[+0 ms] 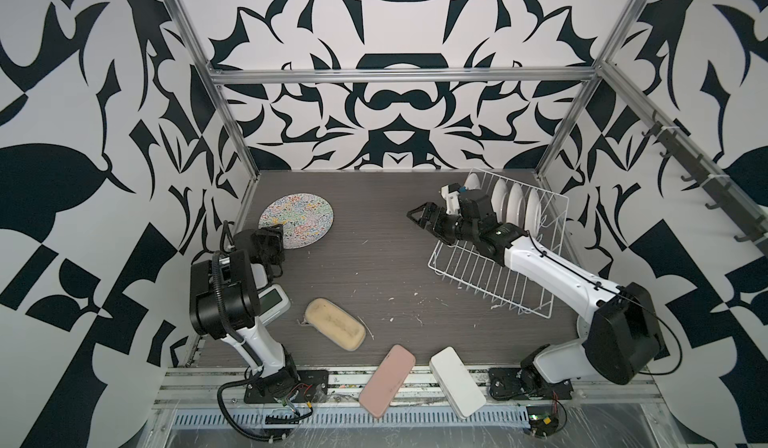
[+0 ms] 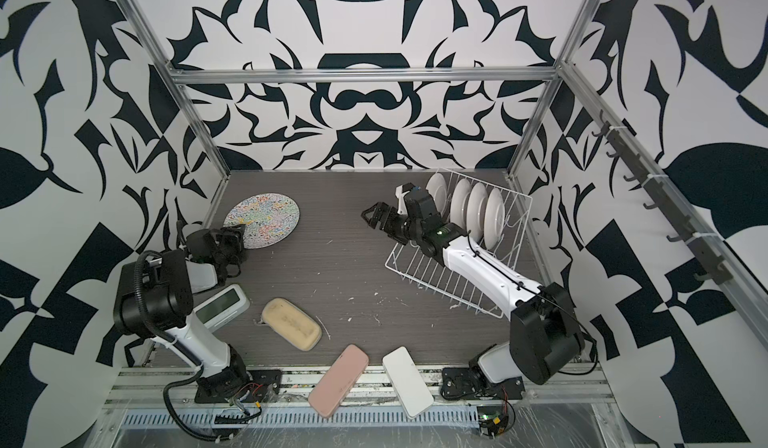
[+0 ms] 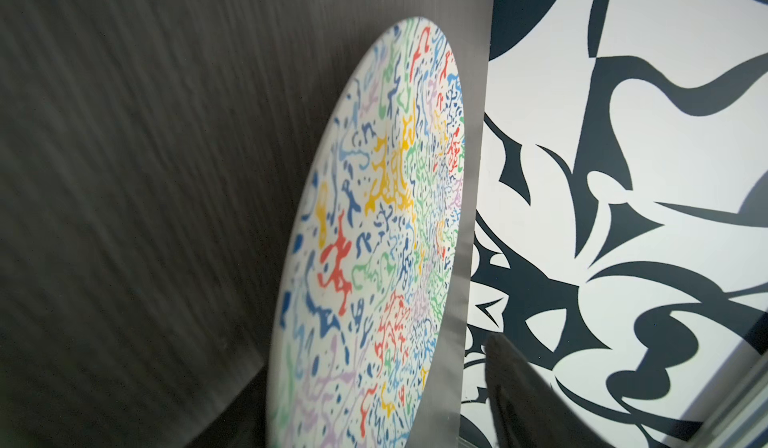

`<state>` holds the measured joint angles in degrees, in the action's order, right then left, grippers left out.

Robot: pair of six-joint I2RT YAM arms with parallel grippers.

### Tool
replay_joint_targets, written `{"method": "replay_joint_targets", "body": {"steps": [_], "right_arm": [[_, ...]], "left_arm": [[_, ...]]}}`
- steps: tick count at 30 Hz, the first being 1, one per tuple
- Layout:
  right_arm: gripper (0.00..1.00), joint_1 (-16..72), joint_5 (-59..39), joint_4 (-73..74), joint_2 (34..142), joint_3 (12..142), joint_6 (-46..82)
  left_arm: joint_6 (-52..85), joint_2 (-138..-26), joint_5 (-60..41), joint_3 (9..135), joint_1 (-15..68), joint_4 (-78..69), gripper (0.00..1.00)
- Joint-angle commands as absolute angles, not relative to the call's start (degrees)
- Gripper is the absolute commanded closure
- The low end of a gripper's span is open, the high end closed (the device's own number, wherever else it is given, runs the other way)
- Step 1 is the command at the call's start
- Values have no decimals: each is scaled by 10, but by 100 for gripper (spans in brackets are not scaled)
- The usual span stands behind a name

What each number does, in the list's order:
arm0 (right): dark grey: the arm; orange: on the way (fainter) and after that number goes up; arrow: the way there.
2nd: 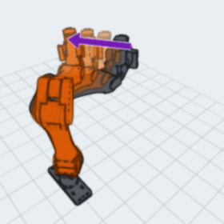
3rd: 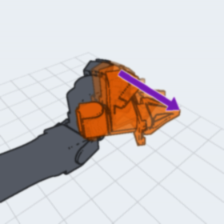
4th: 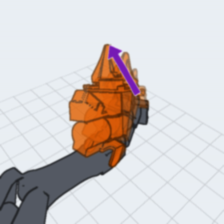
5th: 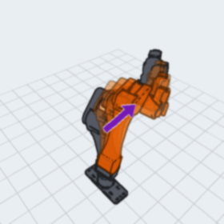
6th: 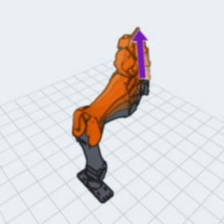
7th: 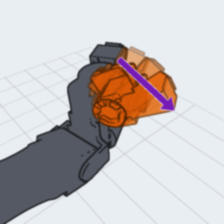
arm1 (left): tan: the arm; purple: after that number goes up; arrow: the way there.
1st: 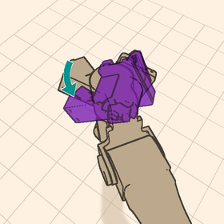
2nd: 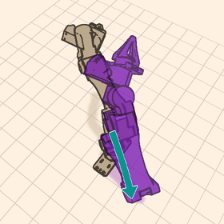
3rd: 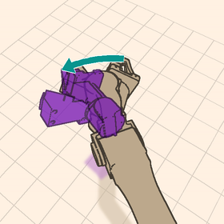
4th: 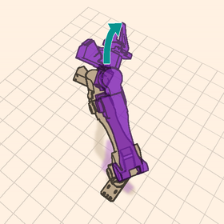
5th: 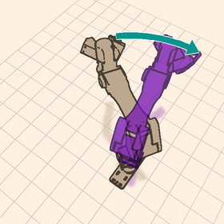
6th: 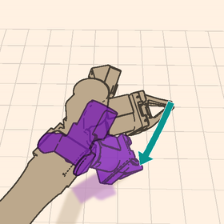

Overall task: Unload the plates from the dish rack
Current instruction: 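Lower the patterned plate flat onto the table with the left gripper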

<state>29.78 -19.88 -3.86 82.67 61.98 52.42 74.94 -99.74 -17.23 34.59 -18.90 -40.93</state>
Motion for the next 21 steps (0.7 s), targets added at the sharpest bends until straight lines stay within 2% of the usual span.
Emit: {"method": "replay_joint_targets", "body": {"steps": [1,9,11,21], "right_arm": [[5,301,-195,-37,807,636,513],[5,301,-188,-40,800,633,508],[5,301,-187,-41,799,633,508],[4,301,-183,-34,792,621,504]], "left_arm": [[746,-994,-172,364,-191,-393,23],[738,-988,-161,380,-191,-324,16],[730,-983,-153,387,-191,-293,10],[676,-924,-70,403,-191,-130,1]]}}
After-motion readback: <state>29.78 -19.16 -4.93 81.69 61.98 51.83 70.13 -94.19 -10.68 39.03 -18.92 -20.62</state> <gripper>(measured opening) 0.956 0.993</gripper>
